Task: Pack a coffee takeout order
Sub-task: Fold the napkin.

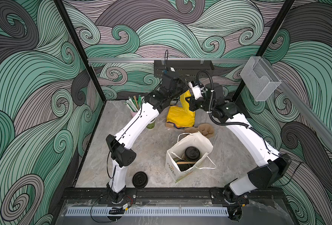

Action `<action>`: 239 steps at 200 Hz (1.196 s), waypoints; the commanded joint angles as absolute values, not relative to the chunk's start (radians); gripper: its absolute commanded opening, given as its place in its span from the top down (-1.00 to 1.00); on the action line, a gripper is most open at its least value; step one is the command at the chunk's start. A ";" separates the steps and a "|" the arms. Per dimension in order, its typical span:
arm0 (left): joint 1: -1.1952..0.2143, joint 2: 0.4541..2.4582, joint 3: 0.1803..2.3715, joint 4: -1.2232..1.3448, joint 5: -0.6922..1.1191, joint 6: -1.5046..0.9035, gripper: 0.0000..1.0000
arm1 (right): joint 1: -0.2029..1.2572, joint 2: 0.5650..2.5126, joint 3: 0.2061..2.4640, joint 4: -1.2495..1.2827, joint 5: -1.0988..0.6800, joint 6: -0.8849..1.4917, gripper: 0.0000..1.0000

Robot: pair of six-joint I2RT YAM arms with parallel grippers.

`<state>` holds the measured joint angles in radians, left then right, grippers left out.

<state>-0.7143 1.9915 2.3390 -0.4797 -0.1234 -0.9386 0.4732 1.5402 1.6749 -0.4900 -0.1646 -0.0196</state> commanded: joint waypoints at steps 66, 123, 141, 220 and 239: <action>-0.687 1.758 2.387 -0.593 -0.310 -0.343 -0.97 | 0.442 1.327 1.662 -0.547 -0.343 0.314 1.00; -0.689 1.305 1.935 -0.630 0.112 0.156 -0.71 | 0.431 1.285 1.807 -0.710 -0.688 0.158 1.00; -0.690 1.199 1.829 -0.688 0.187 0.186 -0.66 | 0.432 1.271 1.837 -0.767 -0.772 0.117 1.00; -0.713 1.191 1.814 -0.900 0.492 0.198 -0.68 | 0.535 1.319 1.964 -0.976 -0.962 0.058 1.00; -0.717 1.207 1.822 -0.927 0.534 0.221 -0.75 | 0.582 1.343 1.997 -1.039 -0.965 0.038 1.00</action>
